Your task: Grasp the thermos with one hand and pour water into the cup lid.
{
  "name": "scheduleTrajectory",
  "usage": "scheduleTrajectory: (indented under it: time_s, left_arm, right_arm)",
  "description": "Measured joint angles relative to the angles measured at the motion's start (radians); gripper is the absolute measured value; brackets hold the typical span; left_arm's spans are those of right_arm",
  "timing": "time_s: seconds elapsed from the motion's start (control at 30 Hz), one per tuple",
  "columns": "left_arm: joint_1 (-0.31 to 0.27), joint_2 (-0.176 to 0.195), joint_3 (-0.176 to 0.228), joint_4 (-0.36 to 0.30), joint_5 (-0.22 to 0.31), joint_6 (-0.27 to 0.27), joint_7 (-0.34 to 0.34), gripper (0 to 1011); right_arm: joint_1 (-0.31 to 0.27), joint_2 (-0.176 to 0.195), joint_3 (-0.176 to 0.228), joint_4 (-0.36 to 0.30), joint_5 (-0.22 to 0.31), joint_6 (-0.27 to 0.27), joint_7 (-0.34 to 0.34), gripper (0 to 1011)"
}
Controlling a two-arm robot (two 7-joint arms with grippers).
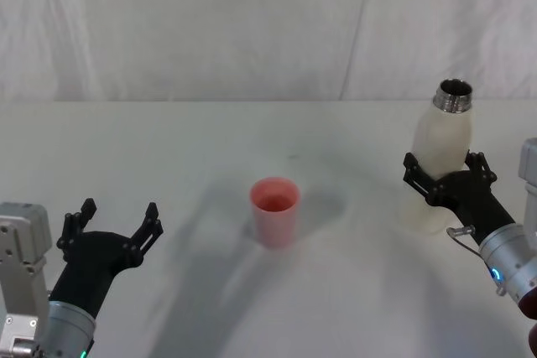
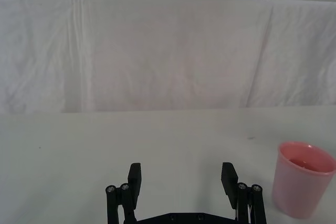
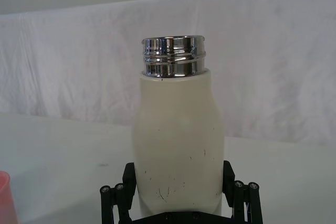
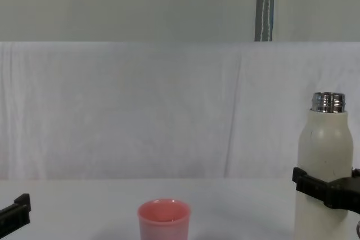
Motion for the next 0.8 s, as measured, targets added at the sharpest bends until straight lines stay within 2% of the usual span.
scheduleTrajectory:
  time_s: [0.2,0.8]
  left_arm:
    - [0.000,0.000,0.000,0.000,0.000,0.000,0.000,1001]
    - [0.000,0.000,0.000,0.000,0.000,0.000,0.000,1001]
  right_arm:
    - [-0.001,0.000,0.001,-0.001,-0.001,0.000,0.000,957]
    - [-0.002,0.001,-0.001,-0.008,-0.001,-0.005,0.003,953]
